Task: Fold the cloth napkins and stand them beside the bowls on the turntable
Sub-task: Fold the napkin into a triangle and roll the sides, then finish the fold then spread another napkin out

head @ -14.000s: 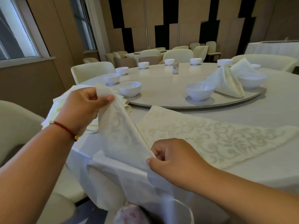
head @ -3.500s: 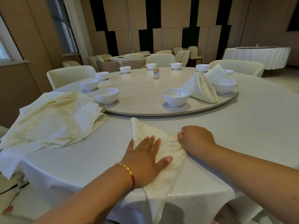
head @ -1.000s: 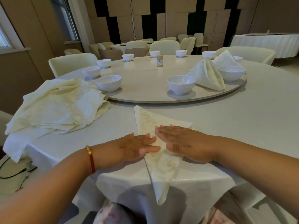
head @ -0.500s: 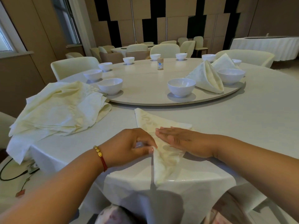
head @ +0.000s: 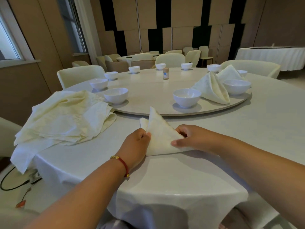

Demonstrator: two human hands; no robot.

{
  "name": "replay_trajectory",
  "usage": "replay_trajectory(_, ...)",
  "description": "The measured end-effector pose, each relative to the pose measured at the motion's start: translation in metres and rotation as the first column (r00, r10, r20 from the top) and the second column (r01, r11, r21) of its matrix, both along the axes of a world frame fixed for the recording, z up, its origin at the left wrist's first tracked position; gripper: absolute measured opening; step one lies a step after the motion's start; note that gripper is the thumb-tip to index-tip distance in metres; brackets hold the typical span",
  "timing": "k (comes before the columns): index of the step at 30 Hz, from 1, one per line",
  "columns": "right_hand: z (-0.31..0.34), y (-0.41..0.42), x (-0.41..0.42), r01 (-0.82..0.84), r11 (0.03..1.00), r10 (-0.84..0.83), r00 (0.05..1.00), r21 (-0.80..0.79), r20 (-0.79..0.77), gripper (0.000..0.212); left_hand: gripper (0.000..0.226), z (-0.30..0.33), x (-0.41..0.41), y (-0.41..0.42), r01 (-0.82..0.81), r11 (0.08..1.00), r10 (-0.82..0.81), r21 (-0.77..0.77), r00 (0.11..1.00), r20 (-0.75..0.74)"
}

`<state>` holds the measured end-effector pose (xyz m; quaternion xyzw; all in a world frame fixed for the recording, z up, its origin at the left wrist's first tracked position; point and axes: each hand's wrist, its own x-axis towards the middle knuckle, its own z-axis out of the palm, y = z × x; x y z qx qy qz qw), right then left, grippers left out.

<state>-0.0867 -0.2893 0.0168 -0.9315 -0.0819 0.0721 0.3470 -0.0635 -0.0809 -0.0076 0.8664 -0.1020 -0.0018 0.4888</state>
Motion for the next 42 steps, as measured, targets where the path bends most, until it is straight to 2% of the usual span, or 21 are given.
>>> replay_trajectory(3, 0.009, 0.006, 0.008, 0.031, 0.991, -0.031, 1.000, -0.126, 0.002, 0.028, 0.029, 0.002, 0.000, -0.004, -0.095, 0.992, 0.091, 0.086, 0.995, 0.049)
replay_trajectory(6, 0.009, 0.005, 0.020, 0.104, 0.984, -0.093, 0.993, -0.145, 0.078, 0.020, 0.027, 0.004, 0.005, -0.009, -0.192, 0.961, 0.175, 0.201, 0.979, 0.102)
replay_trajectory(12, -0.007, 0.006, 0.038, 0.139, 0.979, -0.124, 0.987, -0.151, 0.103, 0.044, 0.031, 0.008, 0.022, -0.018, -0.286, 0.895, 0.280, 0.342, 0.958, 0.066)
replay_trajectory(18, -0.007, 0.006, 0.035, 0.187, 0.975, -0.169, 0.974, -0.117, 0.148, 0.042, 0.026, 0.007, 0.029, -0.024, -0.316, 0.861, 0.318, 0.399, 0.946, 0.063)
replay_trajectory(21, -0.008, 0.006, 0.032, 0.214, 0.964, -0.185, 0.966, -0.159, 0.182, 0.043, 0.018, 0.009, 0.031, -0.025, -0.321, 0.857, 0.343, 0.403, 0.939, 0.020)
replay_trajectory(26, -0.009, 0.014, 0.036, 0.181, 0.893, -0.097, 0.971, -0.412, 0.218, 0.045, 0.019, 0.008, 0.033, -0.023, -0.324, 0.871, 0.333, 0.370, 0.942, 0.042)
replay_trajectory(29, -0.008, 0.021, 0.041, 0.173, 0.848, -0.082, 0.977, -0.501, 0.198, 0.038, 0.025, 0.010, 0.036, -0.020, -0.319, 0.843, 0.316, 0.432, 0.945, 0.082)
replay_trajectory(32, -0.008, 0.022, 0.045, 0.174, 0.850, -0.083, 0.976, -0.497, 0.200, 0.034, 0.024, 0.010, 0.038, -0.019, -0.307, 0.820, 0.308, 0.484, 0.948, 0.081)
replay_trajectory(36, -0.009, 0.016, 0.045, 0.166, 0.902, -0.097, 0.977, -0.398, 0.188, 0.038, 0.025, 0.010, 0.040, -0.021, -0.290, 0.792, 0.286, 0.537, 0.954, 0.094)
replay_trajectory(39, -0.011, 0.019, 0.049, 0.176, 0.861, -0.105, 0.979, -0.477, 0.173, 0.038, 0.025, 0.010, 0.046, -0.023, -0.264, 0.776, 0.274, 0.573, 0.959, 0.069)
replay_trajectory(42, -0.014, 0.024, 0.054, 0.197, 0.823, -0.118, 0.977, -0.533, 0.178, 0.036, 0.030, 0.009, 0.049, -0.022, -0.289, 0.778, 0.275, 0.557, 0.955, 0.112)
